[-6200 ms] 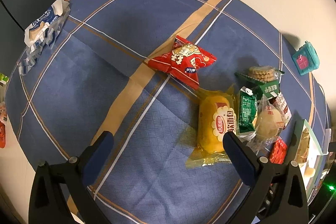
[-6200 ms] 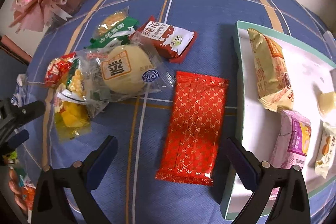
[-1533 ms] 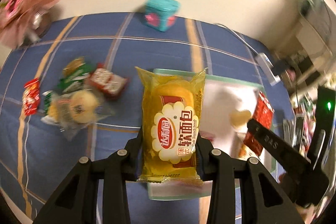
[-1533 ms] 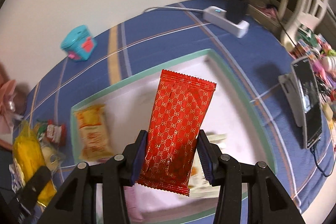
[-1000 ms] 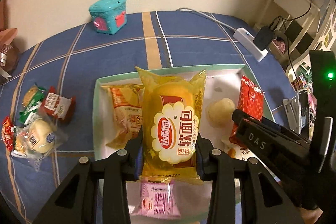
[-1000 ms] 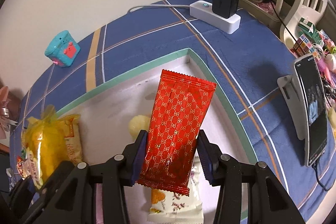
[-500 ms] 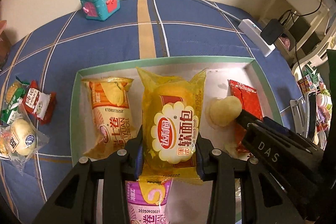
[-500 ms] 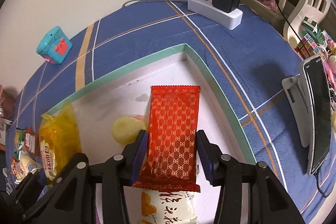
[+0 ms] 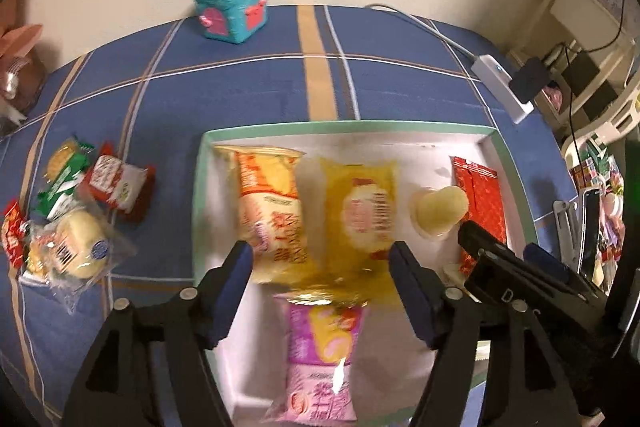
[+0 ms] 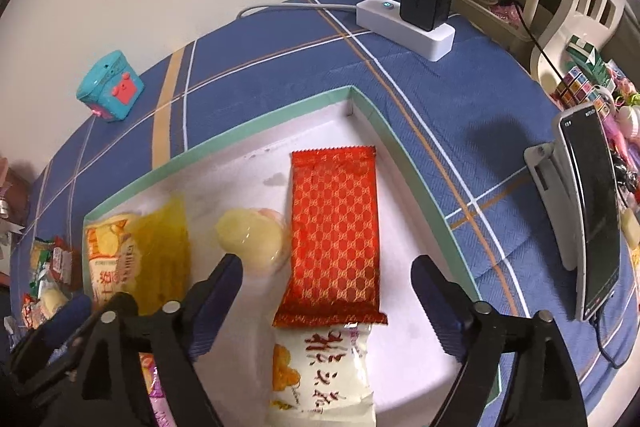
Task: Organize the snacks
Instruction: 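Lower both bags into the tray and open both grippers, then withdraw both tools from the tray back toward the snack pile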
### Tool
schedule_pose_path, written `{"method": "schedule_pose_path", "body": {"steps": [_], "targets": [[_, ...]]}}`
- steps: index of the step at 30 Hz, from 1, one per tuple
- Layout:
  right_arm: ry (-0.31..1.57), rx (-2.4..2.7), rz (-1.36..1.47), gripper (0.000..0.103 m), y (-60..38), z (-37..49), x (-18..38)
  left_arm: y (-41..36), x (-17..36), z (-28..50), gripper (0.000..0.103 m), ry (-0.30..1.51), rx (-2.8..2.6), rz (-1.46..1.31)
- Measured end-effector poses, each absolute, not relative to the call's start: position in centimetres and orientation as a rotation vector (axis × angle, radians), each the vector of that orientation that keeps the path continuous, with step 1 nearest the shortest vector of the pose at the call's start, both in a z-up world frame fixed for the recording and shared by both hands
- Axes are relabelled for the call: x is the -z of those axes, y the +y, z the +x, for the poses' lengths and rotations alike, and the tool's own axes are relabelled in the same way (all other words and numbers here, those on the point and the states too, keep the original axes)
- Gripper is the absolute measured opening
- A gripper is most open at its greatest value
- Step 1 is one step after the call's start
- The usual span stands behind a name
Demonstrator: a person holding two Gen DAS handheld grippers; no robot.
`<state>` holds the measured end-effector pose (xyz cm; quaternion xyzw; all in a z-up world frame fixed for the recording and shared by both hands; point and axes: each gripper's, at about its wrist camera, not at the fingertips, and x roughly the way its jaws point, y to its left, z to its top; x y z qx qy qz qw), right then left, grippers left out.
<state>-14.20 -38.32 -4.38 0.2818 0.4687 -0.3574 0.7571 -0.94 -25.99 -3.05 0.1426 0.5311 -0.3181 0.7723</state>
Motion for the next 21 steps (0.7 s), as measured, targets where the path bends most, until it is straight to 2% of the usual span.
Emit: {"method": "schedule_pose_path", "body": {"steps": [3,4,9,12,18,21], "targets": [[1.019,0.767,0.602,0.102,-37.5,-14.1,4.1,-25.1,2.6,-1.0,0.075,1.149,0.677,0.303],[1.016,0.765,0.598,0.103,-37.2,-14.2,3.9,-24.7,2.3,-1.0,0.082,1.145,0.671,0.299],[1.008,0.762,0.59,0.103,-35.9,-14.5,3.3,-22.4,1.5,-0.8,0.084,1.144,0.648,0.242],[1.017,0.757,0.574,0.103,-34.9,-14.5,3.1,-21.0,1.5,-0.7,0.096,1.141,0.604,0.24],[1.025,0.74,0.566,0.103,-32.7,-14.5,2.6,-18.3,1.6,0.2,0.097,1.12,0.501,0.27],[1.027,0.726,0.558,0.103,-31.6,-14.6,2.4,-16.7,1.7,0.7,0.103,1.129,0.447,0.25]]}}
